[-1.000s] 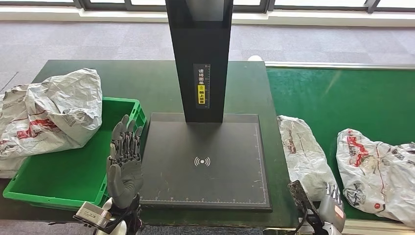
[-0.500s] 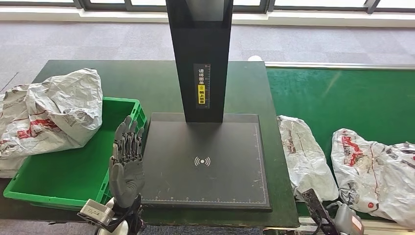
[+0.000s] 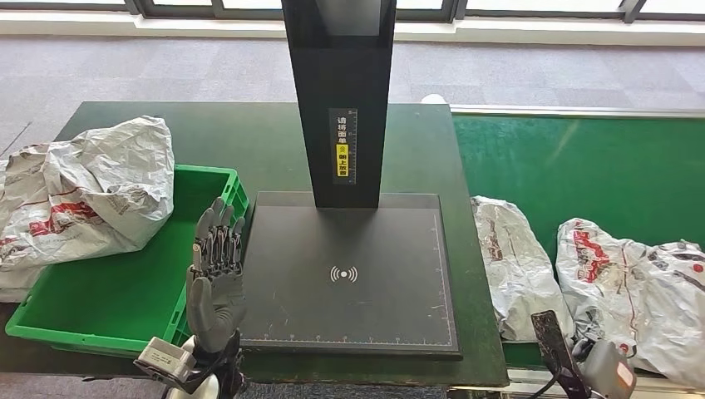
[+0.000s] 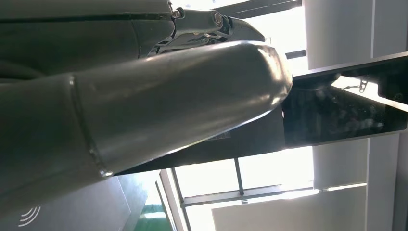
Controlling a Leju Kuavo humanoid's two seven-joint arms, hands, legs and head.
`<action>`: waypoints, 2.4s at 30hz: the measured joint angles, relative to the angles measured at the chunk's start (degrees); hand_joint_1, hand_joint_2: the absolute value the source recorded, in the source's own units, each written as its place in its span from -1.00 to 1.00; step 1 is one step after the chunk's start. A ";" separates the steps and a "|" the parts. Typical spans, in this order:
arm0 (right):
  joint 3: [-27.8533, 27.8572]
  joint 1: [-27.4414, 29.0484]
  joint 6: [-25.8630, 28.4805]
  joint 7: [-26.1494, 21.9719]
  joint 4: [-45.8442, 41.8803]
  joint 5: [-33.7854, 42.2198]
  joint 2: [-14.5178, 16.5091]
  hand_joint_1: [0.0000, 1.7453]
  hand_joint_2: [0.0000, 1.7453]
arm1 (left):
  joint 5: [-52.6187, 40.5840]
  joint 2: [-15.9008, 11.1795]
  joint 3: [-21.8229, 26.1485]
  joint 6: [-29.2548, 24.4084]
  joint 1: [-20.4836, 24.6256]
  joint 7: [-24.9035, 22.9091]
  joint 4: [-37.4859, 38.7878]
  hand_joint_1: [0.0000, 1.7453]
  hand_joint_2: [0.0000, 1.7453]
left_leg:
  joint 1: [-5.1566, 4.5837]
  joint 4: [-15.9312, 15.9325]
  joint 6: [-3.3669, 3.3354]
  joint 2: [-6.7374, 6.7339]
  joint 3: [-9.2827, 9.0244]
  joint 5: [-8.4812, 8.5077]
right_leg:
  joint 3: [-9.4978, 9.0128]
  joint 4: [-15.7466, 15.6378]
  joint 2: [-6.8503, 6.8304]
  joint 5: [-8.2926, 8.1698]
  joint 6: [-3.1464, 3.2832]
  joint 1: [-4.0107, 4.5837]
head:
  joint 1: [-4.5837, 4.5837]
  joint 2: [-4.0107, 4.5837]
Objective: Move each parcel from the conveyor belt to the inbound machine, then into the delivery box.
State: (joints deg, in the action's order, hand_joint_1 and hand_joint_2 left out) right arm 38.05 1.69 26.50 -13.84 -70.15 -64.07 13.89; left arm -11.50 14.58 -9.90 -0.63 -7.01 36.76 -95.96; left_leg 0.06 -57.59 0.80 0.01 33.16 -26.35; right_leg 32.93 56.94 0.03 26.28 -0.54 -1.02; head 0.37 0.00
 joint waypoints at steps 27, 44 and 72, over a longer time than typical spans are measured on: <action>-5.84 -8.81 -0.01 5.66 16.06 -8.14 -9.60 -1.00 1.00 | 1.38 -0.24 -1.99 -0.13 2.41 -0.26 5.08 -1.00 -1.00 | 0.00 -0.09 -0.03 -0.03 -0.02 0.05 | 0.01 0.00 0.07 -0.10 -0.08 0.00 | 0.00 0.00; -3.32 -5.61 -5.43 13.72 18.29 -6.77 -17.29 -1.00 1.00 | 2.90 -0.63 -1.38 -0.52 2.64 0.01 5.80 -1.00 -1.00 | -0.07 -0.15 -0.17 0.29 0.11 -0.06 | -0.06 -0.03 -0.20 0.02 -0.25 -0.08 | 0.00 0.00; 11.56 -0.30 -9.92 3.85 8.39 -9.88 -14.90 1.00 1.00 | 2.36 -0.52 0.05 -1.22 2.03 0.04 6.08 -1.00 -1.00 | -0.07 -0.14 -0.20 0.28 0.10 -0.05 | -0.09 -0.02 -0.20 0.09 -0.31 -0.08 | 0.00 0.00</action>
State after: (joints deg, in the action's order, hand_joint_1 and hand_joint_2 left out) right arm 49.60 1.40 16.57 -9.99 -61.76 -73.94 -1.01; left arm -9.14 14.05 -9.85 -1.86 -4.99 36.81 -89.88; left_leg -0.01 -57.73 0.60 0.29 33.25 -26.40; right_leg 32.83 56.92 -0.17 26.37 -0.84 -1.10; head 0.37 0.00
